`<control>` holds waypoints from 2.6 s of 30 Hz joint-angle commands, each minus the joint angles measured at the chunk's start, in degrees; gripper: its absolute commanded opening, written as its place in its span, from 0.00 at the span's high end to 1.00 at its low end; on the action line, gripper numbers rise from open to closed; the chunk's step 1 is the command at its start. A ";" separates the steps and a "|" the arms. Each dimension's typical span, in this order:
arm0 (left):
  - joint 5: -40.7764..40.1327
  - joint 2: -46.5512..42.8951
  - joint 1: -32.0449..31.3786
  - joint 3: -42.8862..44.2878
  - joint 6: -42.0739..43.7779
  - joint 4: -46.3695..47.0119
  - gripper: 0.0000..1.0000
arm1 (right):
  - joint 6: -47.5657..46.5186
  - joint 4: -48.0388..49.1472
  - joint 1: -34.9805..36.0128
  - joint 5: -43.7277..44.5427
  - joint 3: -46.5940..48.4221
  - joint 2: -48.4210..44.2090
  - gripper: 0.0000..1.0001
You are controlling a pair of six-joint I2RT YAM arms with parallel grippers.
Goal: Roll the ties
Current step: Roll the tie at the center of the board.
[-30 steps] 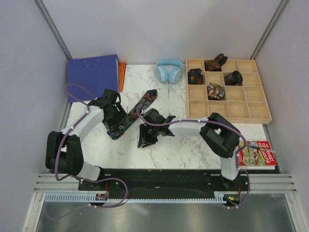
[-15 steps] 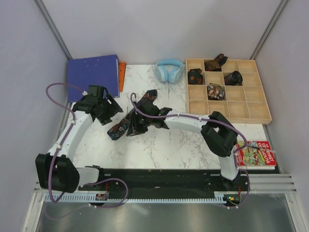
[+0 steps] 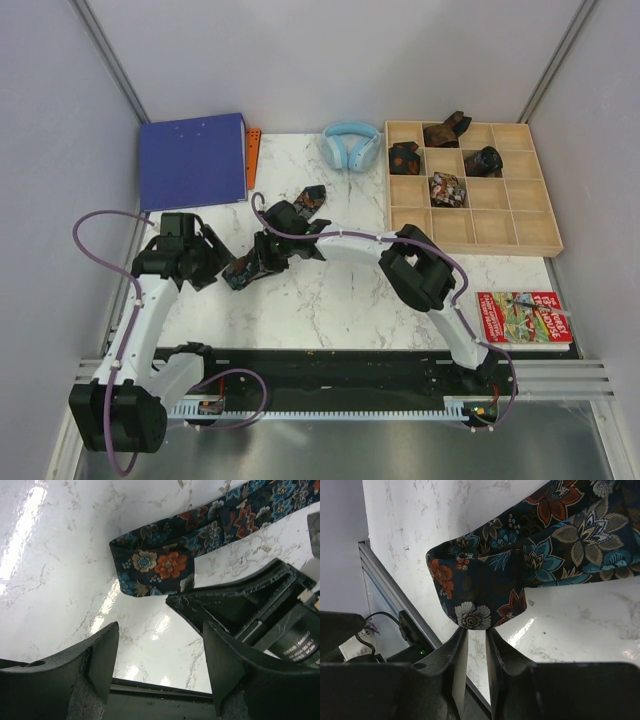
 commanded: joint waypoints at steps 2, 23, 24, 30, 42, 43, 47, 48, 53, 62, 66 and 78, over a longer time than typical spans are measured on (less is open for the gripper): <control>1.85 -2.66 0.42 -2.07 2.67 -0.22 0.27 | -0.37 0.17 -0.76 -1.42 5.11 2.73 0.73; 1.59 -7.05 0.42 -8.31 -3.22 5.14 0.30 | -4.24 4.83 -4.18 -8.45 6.35 5.03 0.72; 1.41 -7.14 0.42 -8.31 -3.30 5.14 0.30 | -4.41 4.83 -4.27 -8.89 6.08 4.15 0.72; -0.96 -6.79 0.42 -7.52 -3.22 4.88 0.30 | -3.28 7.37 -4.45 -11.27 0.20 -4.02 0.69; -4.57 -4.07 0.95 -8.83 -4.19 8.56 0.29 | -1.43 7.55 -5.15 -11.27 5.28 1.58 0.67; -4.39 -3.89 0.95 -9.36 -4.27 9.35 0.29 | -1.16 7.55 -5.24 -11.44 6.68 2.90 0.67; -4.92 -2.49 0.95 -10.41 -4.01 11.82 0.30 | -0.64 7.55 -5.50 -11.80 10.03 5.89 0.70; -4.92 -2.13 0.95 -10.59 -4.01 12.69 0.30 | -0.55 7.55 -5.68 -11.80 11.25 6.42 0.71; -5.09 -0.81 0.95 -11.65 -3.48 14.72 0.30 | 0.51 7.55 -6.29 -12.50 14.25 10.29 0.74; -5.53 1.38 0.95 -14.90 -3.13 20.25 0.32 | 0.68 7.72 -7.08 -13.47 16.54 14.60 0.75; -4.57 3.49 0.95 -15.77 -3.22 23.50 0.32 | 0.95 8.78 -7.35 -13.73 16.01 15.39 0.76; -5.09 0.26 0.95 -18.67 -5.68 29.48 0.35 | 2.35 13.07 -8.23 -15.31 12.76 15.74 0.77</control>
